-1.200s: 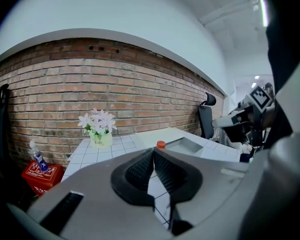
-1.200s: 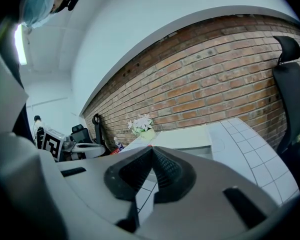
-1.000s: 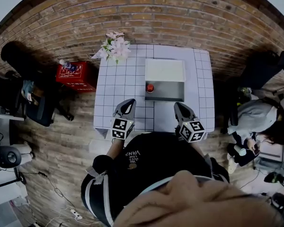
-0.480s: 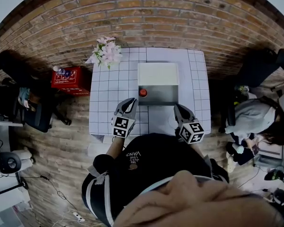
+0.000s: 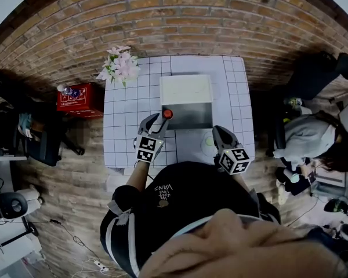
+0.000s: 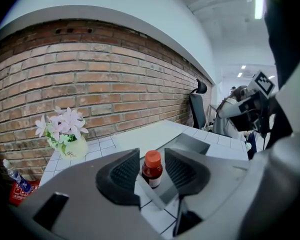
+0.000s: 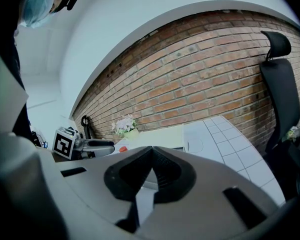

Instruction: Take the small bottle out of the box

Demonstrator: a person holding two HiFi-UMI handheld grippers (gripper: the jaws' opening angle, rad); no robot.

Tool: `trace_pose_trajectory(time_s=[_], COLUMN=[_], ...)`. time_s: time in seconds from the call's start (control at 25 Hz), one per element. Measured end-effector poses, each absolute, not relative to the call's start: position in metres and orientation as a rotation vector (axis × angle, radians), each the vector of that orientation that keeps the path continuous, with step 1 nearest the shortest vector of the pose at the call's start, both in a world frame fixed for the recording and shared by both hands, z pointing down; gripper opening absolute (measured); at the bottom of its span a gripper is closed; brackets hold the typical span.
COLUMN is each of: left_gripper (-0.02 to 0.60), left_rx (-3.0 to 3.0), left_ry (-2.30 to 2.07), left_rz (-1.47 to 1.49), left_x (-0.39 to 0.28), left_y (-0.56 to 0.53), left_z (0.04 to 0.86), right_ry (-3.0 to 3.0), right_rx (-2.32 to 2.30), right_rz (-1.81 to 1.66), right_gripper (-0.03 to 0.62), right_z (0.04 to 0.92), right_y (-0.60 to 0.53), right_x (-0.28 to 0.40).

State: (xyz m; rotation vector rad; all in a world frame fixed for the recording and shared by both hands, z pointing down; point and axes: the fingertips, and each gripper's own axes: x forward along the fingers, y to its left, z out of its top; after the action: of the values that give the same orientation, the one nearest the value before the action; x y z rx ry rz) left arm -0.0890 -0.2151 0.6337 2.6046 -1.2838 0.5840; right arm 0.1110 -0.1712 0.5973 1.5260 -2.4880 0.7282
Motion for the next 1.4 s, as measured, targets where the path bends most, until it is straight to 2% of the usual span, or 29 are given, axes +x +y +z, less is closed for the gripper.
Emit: trace_pose_trajectory(time_s=[0.2, 0.44, 0.6, 1.04, 1.4], left_gripper=[0.215, 0.264, 0.272, 0.276, 0.276], left_rx=[2.608, 2.58, 2.59, 2.594, 2.575], left_ry=[-1.23, -1.194, -1.203, -1.068, -0.953], left_rz=[0.658, 0.755, 0.798, 1.194, 1.339], left_x=[-0.076, -0.068, -0.065, -0.059, -0.055], left_y=[-0.221, -0.227, -0.233, -0.241, -0.243], left_z=[0.646, 0.665, 0.678, 0.704, 0.72], right_ry=[-2.464, -2.446, -2.433, -2.428, -2.437], right_rx=[1.556, 1.581, 1.59, 1.59, 1.581], right_rz=[0.737, 0.736, 0.744, 0.777, 0.789], right_gripper=[-0.002, -0.002, -0.002, -0.002, -0.002], right_z=[0.601, 0.601, 0.604, 0.607, 0.609], right_y=[-0.172, -0.176, -0.177, -0.184, -0.188], right_x=[0.125, 0.136, 0.142, 0.148, 0.147])
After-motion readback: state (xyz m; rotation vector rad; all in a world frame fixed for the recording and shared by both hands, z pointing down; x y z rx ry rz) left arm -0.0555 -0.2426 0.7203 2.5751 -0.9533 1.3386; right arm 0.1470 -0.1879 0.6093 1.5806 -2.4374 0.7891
